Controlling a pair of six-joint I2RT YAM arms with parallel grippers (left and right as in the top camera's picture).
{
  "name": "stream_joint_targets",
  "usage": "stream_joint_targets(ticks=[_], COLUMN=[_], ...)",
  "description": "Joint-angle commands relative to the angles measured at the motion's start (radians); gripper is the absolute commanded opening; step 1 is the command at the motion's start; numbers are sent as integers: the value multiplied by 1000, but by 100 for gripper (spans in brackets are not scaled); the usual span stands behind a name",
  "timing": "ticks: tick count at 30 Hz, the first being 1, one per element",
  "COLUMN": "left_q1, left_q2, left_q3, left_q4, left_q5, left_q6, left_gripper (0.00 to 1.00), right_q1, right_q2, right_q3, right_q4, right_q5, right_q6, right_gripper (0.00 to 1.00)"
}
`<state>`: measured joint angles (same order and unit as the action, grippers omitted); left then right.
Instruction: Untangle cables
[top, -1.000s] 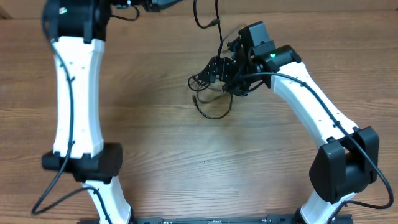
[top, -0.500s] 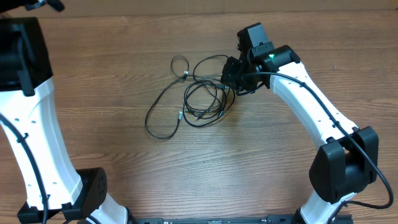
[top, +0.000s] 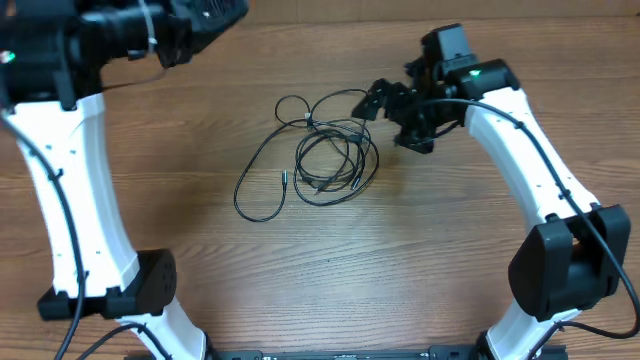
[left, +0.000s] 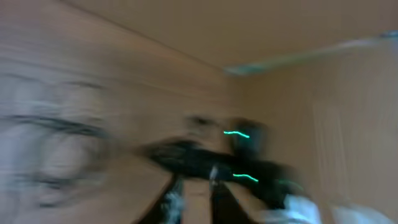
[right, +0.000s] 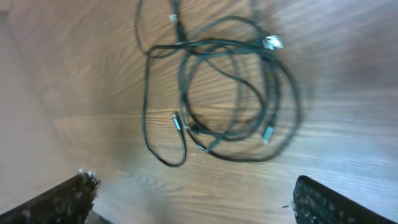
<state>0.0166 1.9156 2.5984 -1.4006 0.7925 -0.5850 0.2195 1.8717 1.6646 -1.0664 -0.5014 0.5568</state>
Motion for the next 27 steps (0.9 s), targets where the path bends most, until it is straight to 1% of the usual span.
stream_joint_targets(ticks=[1, 2, 3, 4, 5, 6, 7, 9, 12, 15, 17, 18, 19, 20, 21, 23, 25, 27], left_q1=[-94, -125, -148, -160, -182, -190, -204, -216, -237, -246, -246, -246, -245, -244, -244, -245, -244, -244], left_q2=[95, 138, 174, 194, 240, 263, 308, 355, 457, 539, 583, 599, 622, 633, 649, 668, 696, 709], left_q3=[6, 7, 7, 7, 7, 7, 7, 7, 7, 7, 7, 7, 7, 7, 7, 7, 6, 6], left_q4=[-39, -37, -30, -24, -12, -6, 5, 18, 61, 120, 141, 142, 137, 135, 122, 91, 49, 47], left_q5=[-453, -431, -431, -434, -434, -434, -433, -434, -434, -435, -435, -435, -438, -437, -437, -437, -437, -437], left_q6=[355, 381, 386, 394, 418, 430, 446, 460, 500, 579, 647, 697, 771, 804, 856, 914, 1013, 1035], left_gripper=[31, 48, 61, 72, 85, 90, 92, 92, 87, 82, 82, 83, 82, 76, 72, 74, 75, 67], right_q1=[-53, -66, -73, -79, -87, -90, -91, -91, -91, -90, -90, -90, -90, -90, -90, -90, -90, -90], right_q2=[-15, -15, -15, -15, -15, -15, -15, -15, -15, -15, -15, -15, -15, -15, -14, -14, -14, -14], right_q3=[26, 26, 26, 26, 26, 26, 25, 25, 25, 25, 25, 25, 25, 25, 24, 24, 24, 24], right_q4=[-2, -2, -2, -3, -7, -15, -31, -64, -111, -143, -158, -163, -171, -175, -179, -178, -178, -177], right_q5=[-11, 7, 23, 40, 65, 83, 105, 133, 153, 153, 153, 153, 153, 154, 153, 153, 153, 154], right_q6=[-8, -8, -8, -9, -9, -9, -9, -9, -9, -10, -24, -43, -60, -68, -69, -69, -69, -69], right_gripper=[100, 100, 100, 100, 100, 100, 100, 100, 100, 100, 100, 100, 100, 100, 100, 100, 100, 100])
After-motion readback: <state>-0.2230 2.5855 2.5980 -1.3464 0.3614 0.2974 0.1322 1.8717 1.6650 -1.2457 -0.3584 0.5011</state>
